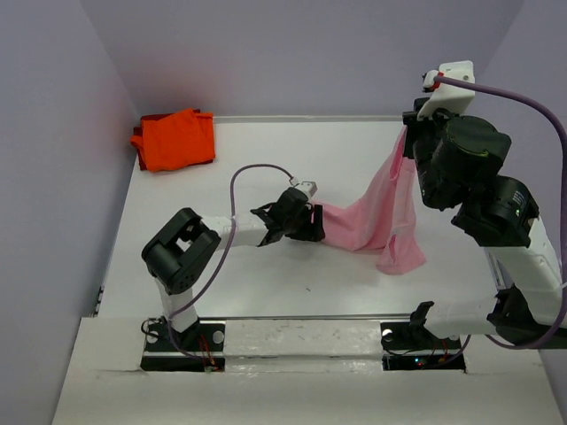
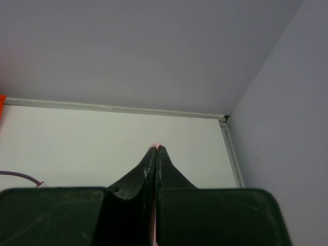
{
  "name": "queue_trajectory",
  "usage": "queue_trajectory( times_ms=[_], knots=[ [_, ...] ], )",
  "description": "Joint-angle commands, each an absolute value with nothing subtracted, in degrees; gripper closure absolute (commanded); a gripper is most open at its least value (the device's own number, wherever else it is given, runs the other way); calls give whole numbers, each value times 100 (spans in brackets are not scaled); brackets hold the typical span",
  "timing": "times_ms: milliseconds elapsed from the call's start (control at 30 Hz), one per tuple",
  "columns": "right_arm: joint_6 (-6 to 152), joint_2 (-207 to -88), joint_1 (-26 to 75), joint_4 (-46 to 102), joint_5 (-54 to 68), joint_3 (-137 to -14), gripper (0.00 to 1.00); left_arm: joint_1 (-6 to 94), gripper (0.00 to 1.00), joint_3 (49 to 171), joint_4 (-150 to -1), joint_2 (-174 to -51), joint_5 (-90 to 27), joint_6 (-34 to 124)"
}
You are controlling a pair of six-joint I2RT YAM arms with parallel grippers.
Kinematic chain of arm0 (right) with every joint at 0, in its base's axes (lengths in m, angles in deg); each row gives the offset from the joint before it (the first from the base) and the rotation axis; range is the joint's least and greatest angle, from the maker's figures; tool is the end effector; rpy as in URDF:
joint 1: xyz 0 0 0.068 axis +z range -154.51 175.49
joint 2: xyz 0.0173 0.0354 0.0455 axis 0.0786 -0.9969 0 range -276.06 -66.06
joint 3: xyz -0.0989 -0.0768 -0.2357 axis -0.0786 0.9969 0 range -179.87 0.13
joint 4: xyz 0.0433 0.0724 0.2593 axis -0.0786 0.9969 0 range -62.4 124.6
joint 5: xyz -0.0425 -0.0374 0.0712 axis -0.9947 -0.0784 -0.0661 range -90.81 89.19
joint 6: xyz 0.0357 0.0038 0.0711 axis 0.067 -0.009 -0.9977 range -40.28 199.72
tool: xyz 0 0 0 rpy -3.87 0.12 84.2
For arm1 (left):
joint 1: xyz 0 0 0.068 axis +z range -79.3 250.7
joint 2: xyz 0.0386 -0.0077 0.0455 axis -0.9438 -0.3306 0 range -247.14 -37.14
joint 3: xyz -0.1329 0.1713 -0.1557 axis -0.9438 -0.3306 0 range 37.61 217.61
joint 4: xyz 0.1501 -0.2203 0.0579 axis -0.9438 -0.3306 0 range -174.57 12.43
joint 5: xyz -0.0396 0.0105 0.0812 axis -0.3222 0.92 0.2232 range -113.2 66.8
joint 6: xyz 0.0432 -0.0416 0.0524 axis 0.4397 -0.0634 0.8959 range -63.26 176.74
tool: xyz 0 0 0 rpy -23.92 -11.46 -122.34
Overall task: Fold and stack the t-shirts
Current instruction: Flatten out the tshirt
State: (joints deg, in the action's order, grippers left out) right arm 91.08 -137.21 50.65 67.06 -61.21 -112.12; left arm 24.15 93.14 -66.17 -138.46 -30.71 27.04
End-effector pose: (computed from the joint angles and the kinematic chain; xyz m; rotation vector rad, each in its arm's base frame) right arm 0.1625 0.1291 0.5747 -0.0637 1.5590 -0.2090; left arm 0.2756 -0.3039 0.1438 0.4171 2.2715 -0.8704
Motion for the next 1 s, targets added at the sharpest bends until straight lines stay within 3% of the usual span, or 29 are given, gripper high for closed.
queue_trajectory(
  times_ms=[0, 267, 300, 333, 433, 467, 733, 967],
  knots=[
    [9133, -13558, 5060, 6443, -6111, -11193, 100, 2411, 28, 9614, -6395, -14163, -3050, 2712],
    [9150, -13453, 5060, 6443, -5997, -11202, 100, 2385, 33, 9756, -6421, -14490, -2717, 2957],
    [9141, -13444, 5060, 6443, -5979, -11184, 100, 2368, 38, 9773, -6439, -14533, -2637, 3001],
    [9141, -13426, 5060, 6443, -5970, -11141, 100, 2376, 59, 9791, -6465, -14586, -2506, 3063],
    [9141, -13356, 5060, 6443, -5979, -11035, 100, 2368, 95, 9765, -6456, -14578, -2382, 3107],
    [9141, -13347, 5060, 6443, -5987, -10948, 100, 2367, 100, 9677, -6456, -14456, -2382, 3090],
    [9036, -13083, 5060, 6443, -6040, -10438, 100, 2367, 100, 9210, -7411, -12418, -1504, 3309],
    [8895, -12890, 5060, 6583, -6102, -10261, 100, 2367, 100, 10123, -9223, -9772, -1002, 3353]
  ],
)
